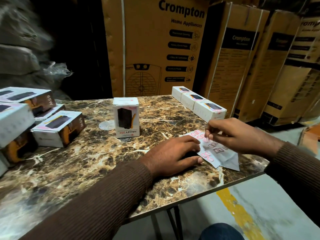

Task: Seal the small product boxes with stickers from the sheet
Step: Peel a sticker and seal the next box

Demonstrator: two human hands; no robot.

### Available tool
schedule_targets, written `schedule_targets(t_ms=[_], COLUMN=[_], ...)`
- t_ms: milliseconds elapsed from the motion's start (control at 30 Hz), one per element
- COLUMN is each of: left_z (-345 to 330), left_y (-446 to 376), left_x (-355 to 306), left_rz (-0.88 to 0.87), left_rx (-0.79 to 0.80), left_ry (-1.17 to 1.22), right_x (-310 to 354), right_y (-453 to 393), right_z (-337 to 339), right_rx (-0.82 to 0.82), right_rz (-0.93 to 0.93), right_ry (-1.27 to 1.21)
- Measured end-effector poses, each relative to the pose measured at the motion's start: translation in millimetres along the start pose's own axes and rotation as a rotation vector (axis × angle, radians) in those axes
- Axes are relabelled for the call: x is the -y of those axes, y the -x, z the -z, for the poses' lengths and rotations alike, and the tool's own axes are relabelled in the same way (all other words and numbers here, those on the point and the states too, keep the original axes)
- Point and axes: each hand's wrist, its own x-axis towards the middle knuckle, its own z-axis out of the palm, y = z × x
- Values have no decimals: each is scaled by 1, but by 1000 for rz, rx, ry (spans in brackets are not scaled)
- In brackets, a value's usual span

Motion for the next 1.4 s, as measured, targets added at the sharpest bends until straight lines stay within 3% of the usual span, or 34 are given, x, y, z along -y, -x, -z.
schedule_targets(t_ms=[333,567,767,1000,1400], left_z=[4,69,125,121,112], left_y=[5,34,88,101,92], left_x=[4,31,72,124,117], left_rz=[60,132,127,194,296], left_rx=[-125,-442,-766,-559,-686], left_ry=[135,-127,-242,-255,-277], right_x=[47,100,134,150,162], right_y=[-55,-101,-133,-151,-157], right_z=[-5,1,-10,-22,-29], right_rx=[-215,-420,-409,-377,-480], right_rz=[132,246,293,272,234], right_ry=[-87,-167,-139,-79,146])
